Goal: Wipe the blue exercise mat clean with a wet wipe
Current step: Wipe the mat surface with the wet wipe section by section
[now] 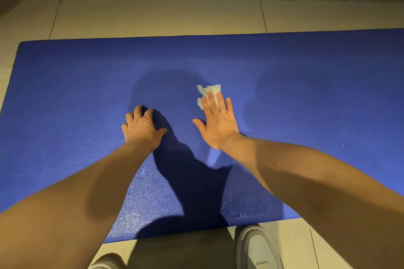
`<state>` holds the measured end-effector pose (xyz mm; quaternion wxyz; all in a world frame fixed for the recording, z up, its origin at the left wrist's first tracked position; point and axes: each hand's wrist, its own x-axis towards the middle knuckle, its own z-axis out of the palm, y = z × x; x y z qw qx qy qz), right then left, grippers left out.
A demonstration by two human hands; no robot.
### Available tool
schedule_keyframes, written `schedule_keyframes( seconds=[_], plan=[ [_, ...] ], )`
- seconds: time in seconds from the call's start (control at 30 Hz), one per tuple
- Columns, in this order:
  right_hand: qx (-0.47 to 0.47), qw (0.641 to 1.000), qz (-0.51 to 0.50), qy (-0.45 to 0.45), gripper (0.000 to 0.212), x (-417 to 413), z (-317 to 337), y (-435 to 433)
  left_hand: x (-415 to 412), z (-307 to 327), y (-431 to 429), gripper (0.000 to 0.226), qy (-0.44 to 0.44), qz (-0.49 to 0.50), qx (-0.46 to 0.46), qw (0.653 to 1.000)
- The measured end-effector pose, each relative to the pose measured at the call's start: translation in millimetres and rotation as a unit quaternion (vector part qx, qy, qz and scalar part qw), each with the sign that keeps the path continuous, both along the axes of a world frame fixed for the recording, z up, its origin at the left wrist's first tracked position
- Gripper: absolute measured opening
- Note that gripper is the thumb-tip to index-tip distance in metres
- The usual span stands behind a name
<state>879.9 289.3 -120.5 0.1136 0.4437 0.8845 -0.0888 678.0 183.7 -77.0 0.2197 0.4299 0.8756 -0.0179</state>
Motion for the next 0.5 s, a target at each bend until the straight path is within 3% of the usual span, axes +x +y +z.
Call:
schedule_keyframes(
  seconds=[0.13, 0.23, 0.37, 0.5],
  plan=[
    [-0.001, 0.988, -0.148, -0.041, 0.084, 31.1, -0.3, 10.7, 3.7, 0.3, -4.3, 0.076, -0.003, 0.0, -0.001, 1.0],
    [-0.015, 0.982, -0.184, -0.024, 0.089, 4.5, 8.0, -3.8, 7.0, 0.7, -6.8, 0.076, -0.003, -0.001, 0.0, 1.0],
    [-0.034, 0.999, -0.023, 0.02, 0.086, -32.8, 12.4, -48.8, 12.5, 1.8, -10.3, 0.074, -0.004, -0.006, 0.004, 1.0],
    [-0.045, 0.996, 0.074, -0.008, 0.081, -32.9, 11.1, -56.8, 16.5, 2.9, -12.4, 0.075, 0.005, -0.008, 0.001, 1.0]
  ],
)
